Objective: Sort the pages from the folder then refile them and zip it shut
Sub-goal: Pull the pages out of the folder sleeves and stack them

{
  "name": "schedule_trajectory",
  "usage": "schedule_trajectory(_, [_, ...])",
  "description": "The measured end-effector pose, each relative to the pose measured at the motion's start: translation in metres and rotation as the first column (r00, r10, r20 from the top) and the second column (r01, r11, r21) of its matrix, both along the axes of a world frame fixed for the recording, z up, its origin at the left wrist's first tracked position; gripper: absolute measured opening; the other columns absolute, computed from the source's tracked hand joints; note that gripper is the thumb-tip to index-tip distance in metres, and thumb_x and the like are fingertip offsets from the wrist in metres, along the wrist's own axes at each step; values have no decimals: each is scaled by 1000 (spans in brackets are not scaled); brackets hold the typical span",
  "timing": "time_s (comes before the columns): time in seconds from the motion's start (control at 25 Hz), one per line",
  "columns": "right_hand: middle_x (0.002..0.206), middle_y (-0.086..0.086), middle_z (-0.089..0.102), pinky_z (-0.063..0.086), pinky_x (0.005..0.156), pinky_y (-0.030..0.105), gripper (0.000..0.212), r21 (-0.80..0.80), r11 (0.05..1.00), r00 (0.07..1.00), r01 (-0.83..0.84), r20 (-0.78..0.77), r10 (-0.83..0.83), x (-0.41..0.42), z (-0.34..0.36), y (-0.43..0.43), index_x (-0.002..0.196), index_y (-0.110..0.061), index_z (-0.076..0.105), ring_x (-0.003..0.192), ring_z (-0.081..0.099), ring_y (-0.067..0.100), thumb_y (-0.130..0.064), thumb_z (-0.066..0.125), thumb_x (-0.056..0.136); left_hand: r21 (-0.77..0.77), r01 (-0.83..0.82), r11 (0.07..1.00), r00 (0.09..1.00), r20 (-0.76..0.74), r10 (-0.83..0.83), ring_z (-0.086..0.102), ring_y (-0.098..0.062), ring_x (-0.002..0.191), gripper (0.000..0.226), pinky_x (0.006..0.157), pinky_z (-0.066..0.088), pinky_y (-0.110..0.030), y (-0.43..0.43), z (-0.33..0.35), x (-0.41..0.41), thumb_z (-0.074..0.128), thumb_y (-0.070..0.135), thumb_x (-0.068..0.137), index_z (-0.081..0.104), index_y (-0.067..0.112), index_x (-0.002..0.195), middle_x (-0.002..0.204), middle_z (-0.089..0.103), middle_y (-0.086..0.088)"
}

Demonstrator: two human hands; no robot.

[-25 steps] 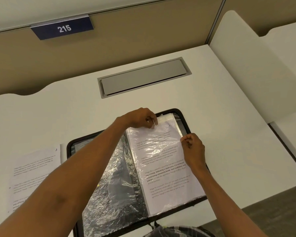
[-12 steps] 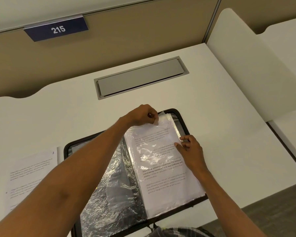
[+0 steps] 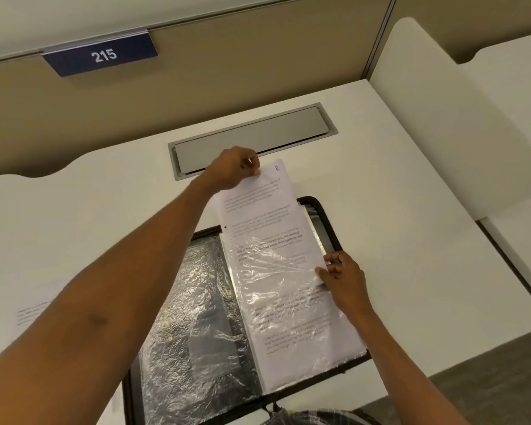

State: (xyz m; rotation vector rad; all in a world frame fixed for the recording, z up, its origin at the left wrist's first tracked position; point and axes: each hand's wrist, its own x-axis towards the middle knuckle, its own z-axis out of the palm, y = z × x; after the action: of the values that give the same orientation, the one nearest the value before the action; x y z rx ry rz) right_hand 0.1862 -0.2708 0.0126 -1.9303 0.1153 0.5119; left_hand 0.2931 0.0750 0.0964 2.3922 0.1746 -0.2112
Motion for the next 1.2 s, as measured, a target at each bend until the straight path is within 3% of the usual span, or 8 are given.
schedule_trajectory(0.12, [83, 12, 74, 62, 61, 29, 23, 28, 1000, 1000, 7, -9, -7, 0, 3, 1, 110, -9, 62, 64, 73, 24, -2, 74, 91, 40, -65, 997, 994, 87, 61, 67, -17, 86, 9, 71, 44, -27, 17, 23, 8, 75, 20, 95, 69, 19, 89, 95, 74, -3])
schedule_trajectory(0.24, [78, 11, 73, 64, 65, 40, 22, 23, 1000, 1000, -3, -1, 3, -1, 3, 2, 108, -9, 62, 64, 73, 28, -2, 74, 91, 71, -112, 991, 982, 161, 99, 66, -15, 85, 5, 63, 44, -16, 32, 43, 11, 74, 19, 95, 71, 15, 95, 96, 74, -3])
schedule_trajectory(0.4, [82, 12, 72, 64, 70, 47, 21, -20, 1000, 999, -11, 34, 12, -2, 0, 2, 105, -15, 62, 62, 72, 28, -6, 74, 91, 136, -98, 986, 958, 282, 56, 66, -14, 88, 8, 81, 54, -30, 46, 76, 6, 71, 18, 96, 72, 11, 100, 101, 74, -3])
schedule_trajectory(0.64, [84, 9, 70, 62, 71, 51, 22, -80, 997, 995, -8, 99, 16, -3, 4, 4, 107, -15, 61, 63, 72, 24, -9, 76, 91, 234, -130, 964, 896, 443, 13, 63, -13, 92, 11, 83, 49, -26, 55, 150, -24, 68, 20, 100, 71, 13, 108, 105, 70, 3])
schedule_trajectory(0.8, [103, -1, 68, 59, 86, 44, 31, -286, 958, 943, -16, 315, 110, -4, 17, 7, 120, -16, 59, 95, 68, 20, -16, 74, 93, 275, -102, 956, 867, 495, -50, 65, -16, 92, 11, 86, 53, -28, 54, 193, -62, 68, 16, 100, 72, 9, 107, 106, 73, -4])
schedule_trajectory(0.92, [133, -3, 58, 48, 105, 26, 52, -150, 988, 869, -48, 481, 115, 0, 58, 37, 138, -18, 52, 122, 55, 13, -22, 76, 93, 300, -60, 952, 850, 516, -109, 65, -16, 93, 9, 84, 51, -23, 46, 217, -98, 67, 10, 99, 73, 7, 106, 100, 71, 1])
schedule_trajectory(1.04, [154, -7, 44, 34, 113, 13, 75, -1, 989, 819, -147, 561, 122, 10, 112, 86, 153, -24, 38, 139, 41, 4, -29, 78, 91, 319, -8, 948, 845, 509, -165, 66, -19, 88, 5, 82, 54, -36, 39, 229, -134, 69, 12, 98, 72, 10, 102, 95, 71, 1])
schedule_trajectory(1.2, [134, -16, 59, 39, 95, 1, 58, -16, 938, 770, -346, 566, 293, 9, 160, 139, 145, -26, 52, 117, 50, -19, -29, 77, 92, 320, 17, 947, 861, 477, -177, 67, -23, 85, 5, 80, 57, -49, 37, 228, -179, 71, 12, 97, 71, 17, 100, 92, 71, 2])
